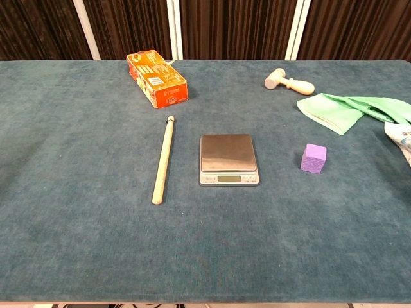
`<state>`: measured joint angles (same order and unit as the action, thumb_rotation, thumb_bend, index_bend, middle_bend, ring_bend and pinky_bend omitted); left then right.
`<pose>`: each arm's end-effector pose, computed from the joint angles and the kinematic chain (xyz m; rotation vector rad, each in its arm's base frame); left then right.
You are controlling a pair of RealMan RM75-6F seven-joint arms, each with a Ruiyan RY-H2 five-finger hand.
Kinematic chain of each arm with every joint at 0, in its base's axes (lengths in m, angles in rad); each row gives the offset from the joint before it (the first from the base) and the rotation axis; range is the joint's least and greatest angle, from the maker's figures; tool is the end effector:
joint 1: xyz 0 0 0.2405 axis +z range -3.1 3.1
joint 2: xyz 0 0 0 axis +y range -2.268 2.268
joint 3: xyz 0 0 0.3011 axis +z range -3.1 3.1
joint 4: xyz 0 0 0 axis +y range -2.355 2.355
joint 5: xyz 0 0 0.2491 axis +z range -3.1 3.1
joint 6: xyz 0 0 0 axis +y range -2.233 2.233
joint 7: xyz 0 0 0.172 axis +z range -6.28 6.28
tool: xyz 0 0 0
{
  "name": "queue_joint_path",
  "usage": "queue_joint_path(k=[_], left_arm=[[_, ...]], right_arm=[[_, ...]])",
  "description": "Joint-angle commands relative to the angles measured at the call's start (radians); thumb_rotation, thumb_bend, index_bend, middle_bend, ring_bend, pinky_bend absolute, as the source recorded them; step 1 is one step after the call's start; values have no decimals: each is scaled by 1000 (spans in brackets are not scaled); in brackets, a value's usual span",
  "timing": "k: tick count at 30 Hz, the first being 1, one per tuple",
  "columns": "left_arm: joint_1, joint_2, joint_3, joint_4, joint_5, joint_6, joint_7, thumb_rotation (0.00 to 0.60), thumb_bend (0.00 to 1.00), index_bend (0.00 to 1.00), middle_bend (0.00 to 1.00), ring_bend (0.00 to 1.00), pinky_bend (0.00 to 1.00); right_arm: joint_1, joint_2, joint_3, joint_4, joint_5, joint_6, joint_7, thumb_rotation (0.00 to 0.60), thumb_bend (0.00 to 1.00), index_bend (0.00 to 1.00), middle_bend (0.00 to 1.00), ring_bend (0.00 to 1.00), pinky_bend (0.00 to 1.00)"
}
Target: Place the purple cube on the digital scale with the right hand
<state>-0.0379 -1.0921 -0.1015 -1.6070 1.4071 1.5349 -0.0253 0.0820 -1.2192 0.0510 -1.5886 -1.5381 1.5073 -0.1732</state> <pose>-0.3857 0.2094 0.1769 -1.2212 -0.8829 -0.8887 -0.3537 -0.2143 0.1089 1.4327 -0.7992 0.8657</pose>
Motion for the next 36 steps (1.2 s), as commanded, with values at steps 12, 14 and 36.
queue_joint_path(k=[12, 14, 36], left_arm=[[1, -1, -1, -1, -1, 3, 0, 600, 253, 21, 0, 0, 0], [1, -1, -1, 0, 0, 1, -1, 600, 253, 21, 0, 0, 0], [-1, 17, 8, -1, 9, -14, -29, 600, 253, 27, 0, 0, 0]], right_arm=[[185, 119, 70, -220, 182, -353, 36, 600, 325, 0, 0, 0, 0], [233, 124, 96, -260, 248, -421, -7, 600, 325, 0, 0, 0, 0], [623, -262, 201, -231, 943, -385, -520, 600, 325, 177, 0, 0, 0]])
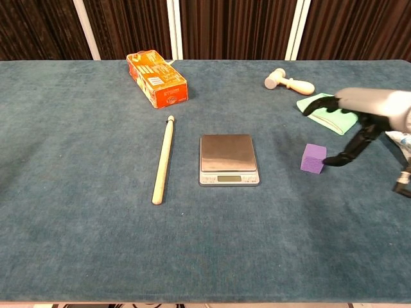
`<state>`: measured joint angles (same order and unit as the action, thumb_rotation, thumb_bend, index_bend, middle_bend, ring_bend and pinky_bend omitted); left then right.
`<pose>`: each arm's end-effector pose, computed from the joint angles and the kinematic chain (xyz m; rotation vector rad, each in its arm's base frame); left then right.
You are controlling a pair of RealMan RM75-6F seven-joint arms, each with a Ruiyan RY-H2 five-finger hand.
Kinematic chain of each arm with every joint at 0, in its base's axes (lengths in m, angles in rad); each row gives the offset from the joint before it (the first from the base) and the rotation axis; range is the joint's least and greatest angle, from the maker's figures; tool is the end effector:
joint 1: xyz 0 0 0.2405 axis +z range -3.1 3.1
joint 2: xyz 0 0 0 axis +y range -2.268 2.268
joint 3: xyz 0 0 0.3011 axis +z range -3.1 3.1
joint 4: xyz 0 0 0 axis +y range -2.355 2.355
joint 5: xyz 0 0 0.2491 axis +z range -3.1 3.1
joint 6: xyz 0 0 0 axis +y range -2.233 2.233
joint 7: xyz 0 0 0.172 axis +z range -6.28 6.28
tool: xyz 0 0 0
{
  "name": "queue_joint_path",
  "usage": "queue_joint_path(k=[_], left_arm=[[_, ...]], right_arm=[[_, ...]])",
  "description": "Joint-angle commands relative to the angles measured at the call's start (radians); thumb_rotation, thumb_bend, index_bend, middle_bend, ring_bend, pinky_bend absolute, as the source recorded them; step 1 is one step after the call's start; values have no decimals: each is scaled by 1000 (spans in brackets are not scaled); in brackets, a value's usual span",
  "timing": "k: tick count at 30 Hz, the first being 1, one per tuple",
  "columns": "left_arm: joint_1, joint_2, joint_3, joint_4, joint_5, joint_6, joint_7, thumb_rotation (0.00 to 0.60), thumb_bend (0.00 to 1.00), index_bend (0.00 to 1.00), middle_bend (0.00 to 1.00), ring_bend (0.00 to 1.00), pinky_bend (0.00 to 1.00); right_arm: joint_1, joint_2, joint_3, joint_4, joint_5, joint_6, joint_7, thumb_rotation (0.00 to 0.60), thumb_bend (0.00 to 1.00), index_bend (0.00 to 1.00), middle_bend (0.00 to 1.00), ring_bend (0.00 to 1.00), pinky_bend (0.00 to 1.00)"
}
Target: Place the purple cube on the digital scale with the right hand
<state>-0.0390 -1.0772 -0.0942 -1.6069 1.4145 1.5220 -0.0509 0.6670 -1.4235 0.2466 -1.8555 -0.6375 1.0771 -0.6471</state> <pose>-0.3869 0.2085 0.1790 -1.2345 -0.9006 -0.8911 -0.1822 -0.3640 -0.0272 1.6553 -1.2626 0.7232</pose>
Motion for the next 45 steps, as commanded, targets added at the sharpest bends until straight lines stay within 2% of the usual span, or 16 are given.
queue_joint_path(k=[1, 6, 14, 26, 40, 45], left_arm=[[0, 3, 1, -1, 1, -2, -4, 600, 253, 28, 0, 0, 0], [0, 5, 2, -1, 2, -3, -6, 600, 253, 30, 0, 0, 0], [0, 5, 2, 0, 1, -3, -6, 600, 254, 31, 0, 0, 0], [0, 4, 1, -2, -2, -2, 1, 600, 253, 42, 0, 0, 0], [0, 2, 0, -2, -7, -1, 11, 600, 253, 52, 0, 0, 0], [1, 1, 0, -3, -8, 0, 14, 600, 253, 62, 0, 0, 0]], right_arm=[[44, -71, 5, 44, 50, 54, -53, 600, 324, 185, 0, 0, 0], [66, -133, 9, 98, 77, 82, -57, 600, 325, 235, 0, 0, 0], [78, -177, 7, 169, 81, 110, -58, 600, 330, 265, 0, 0, 0], [75, -196, 5, 217, 90, 116, -38, 600, 340, 334, 0, 0, 0], [72, -212, -2, 259, 102, 111, -34, 600, 348, 345, 0, 0, 0], [68, -210, -6, 265, 107, 106, -33, 600, 356, 376, 0, 0, 0]])
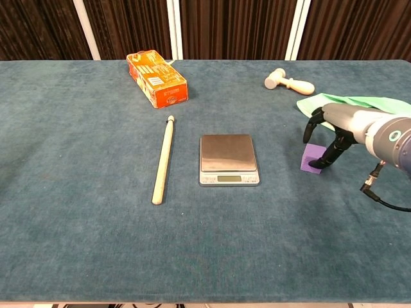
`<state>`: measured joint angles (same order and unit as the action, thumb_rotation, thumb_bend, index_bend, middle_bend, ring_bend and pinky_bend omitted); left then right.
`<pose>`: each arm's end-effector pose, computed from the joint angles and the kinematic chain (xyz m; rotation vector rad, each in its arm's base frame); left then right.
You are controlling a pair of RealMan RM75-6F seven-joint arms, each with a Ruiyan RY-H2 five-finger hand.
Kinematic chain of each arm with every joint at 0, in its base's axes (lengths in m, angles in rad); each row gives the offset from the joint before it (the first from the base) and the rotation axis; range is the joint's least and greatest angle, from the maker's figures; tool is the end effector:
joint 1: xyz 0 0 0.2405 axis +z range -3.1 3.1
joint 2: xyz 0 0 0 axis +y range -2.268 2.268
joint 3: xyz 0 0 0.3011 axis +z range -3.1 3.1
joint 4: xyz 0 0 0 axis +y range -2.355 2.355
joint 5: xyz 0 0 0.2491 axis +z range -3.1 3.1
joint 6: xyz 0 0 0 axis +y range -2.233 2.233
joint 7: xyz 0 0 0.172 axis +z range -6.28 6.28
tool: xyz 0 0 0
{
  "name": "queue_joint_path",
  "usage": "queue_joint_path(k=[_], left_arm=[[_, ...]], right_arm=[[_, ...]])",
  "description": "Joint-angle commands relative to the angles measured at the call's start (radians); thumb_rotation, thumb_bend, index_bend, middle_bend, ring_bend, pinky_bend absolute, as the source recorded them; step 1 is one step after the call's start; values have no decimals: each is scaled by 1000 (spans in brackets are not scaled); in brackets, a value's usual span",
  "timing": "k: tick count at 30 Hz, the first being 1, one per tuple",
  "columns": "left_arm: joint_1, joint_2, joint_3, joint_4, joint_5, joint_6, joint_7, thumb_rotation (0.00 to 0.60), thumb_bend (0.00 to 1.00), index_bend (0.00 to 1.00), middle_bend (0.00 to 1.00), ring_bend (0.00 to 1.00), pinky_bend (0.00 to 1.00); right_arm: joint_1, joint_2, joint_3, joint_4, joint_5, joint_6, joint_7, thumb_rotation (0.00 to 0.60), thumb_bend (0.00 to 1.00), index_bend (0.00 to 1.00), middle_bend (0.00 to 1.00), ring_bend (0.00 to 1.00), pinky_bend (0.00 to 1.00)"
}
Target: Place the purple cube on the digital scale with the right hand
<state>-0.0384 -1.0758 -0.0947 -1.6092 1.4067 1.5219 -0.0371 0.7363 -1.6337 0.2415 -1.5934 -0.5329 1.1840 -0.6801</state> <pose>-0.3878 0.2082 0.1799 -1.2318 -0.8945 -0.8770 -0.2017 -0.3912 -0.0745 1.5092 -1.2324 0.6350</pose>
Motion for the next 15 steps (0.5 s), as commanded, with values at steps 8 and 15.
queue_joint_path(k=[8, 15], left_arm=[[0, -2, -1, 0, -2, 1, 5, 600, 253, 70, 0, 0, 0], [0, -3, -2, 0, -3, 1, 7, 600, 254, 70, 0, 0, 0]], right_arm=[[-5, -4, -2, 14, 1, 8, 0, 600, 382, 431, 0, 0, 0], [-9, -6, -3, 21, 6, 5, 0, 600, 409, 482, 0, 0, 0]])
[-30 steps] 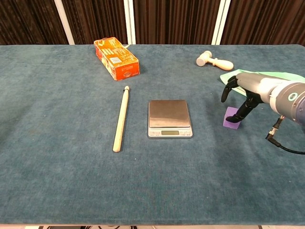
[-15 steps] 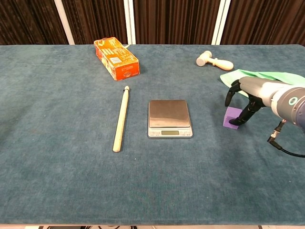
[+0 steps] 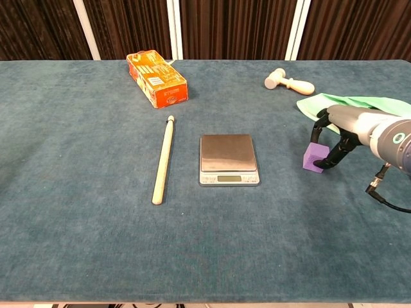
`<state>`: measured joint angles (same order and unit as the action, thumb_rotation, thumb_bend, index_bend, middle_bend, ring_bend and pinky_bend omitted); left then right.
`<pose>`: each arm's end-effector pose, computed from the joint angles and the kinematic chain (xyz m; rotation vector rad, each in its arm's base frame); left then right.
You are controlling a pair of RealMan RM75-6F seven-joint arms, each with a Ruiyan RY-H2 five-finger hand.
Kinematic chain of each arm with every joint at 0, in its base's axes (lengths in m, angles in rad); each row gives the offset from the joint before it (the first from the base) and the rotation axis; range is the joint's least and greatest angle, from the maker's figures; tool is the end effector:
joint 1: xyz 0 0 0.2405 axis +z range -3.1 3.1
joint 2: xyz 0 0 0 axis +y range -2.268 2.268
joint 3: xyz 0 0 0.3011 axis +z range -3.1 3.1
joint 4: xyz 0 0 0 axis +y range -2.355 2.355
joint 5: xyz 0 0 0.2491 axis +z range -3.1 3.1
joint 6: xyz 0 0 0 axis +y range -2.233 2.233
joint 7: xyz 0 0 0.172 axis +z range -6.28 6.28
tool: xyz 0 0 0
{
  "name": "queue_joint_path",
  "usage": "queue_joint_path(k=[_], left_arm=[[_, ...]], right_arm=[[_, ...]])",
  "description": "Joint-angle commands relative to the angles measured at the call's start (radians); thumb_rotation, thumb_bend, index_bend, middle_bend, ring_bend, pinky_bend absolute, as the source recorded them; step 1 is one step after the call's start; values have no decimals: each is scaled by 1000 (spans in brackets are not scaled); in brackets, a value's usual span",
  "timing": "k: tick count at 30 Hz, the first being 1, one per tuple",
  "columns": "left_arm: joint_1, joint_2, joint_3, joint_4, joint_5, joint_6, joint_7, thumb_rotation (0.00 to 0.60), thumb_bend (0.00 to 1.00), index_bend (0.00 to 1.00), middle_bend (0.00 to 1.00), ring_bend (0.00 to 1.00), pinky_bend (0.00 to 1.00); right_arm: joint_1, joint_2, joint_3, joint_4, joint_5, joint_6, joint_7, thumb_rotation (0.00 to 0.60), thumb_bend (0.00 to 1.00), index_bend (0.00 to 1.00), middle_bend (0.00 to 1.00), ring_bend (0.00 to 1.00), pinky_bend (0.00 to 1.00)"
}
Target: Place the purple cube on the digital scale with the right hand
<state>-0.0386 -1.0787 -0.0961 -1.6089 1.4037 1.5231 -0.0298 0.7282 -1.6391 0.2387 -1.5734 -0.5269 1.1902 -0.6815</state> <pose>-0.3879 0.2085 0.1794 -1.2296 -0.8907 -0.8732 -0.2106 -0.3916 -0.0742 1.4884 -1.2290 0.6159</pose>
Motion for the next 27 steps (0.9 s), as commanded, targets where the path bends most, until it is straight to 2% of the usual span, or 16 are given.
queue_joint_path(k=[1, 8, 14, 20, 27], left_arm=[[0, 0, 0, 0, 0, 0, 0, 600, 253, 71, 0, 0, 0], [0, 0, 0, 0, 0, 0, -1, 600, 253, 71, 0, 0, 0], [0, 0, 0, 2, 1, 0, -3, 600, 253, 73, 0, 0, 0], [0, 0, 0, 2, 1, 0, -4, 600, 253, 73, 0, 0, 0], [-1, -2, -1, 4, -1, -1, 1, 600, 253, 75, 0, 0, 0]], right_arm=[[-2, -1, 0, 1, 0, -2, 2, 600, 409, 484, 0, 0, 0], [5, 2, 15, -13, -13, 3, 3, 600, 413, 486, 0, 0, 0], [47, -7, 54, -29, -3, 5, -32, 600, 413, 486, 0, 0, 0], [87, -35, 84, -29, 23, -3, -54, 600, 412, 486, 0, 0, 0], [136, -95, 91, -26, 12, 12, -82, 600, 412, 486, 0, 0, 0]])
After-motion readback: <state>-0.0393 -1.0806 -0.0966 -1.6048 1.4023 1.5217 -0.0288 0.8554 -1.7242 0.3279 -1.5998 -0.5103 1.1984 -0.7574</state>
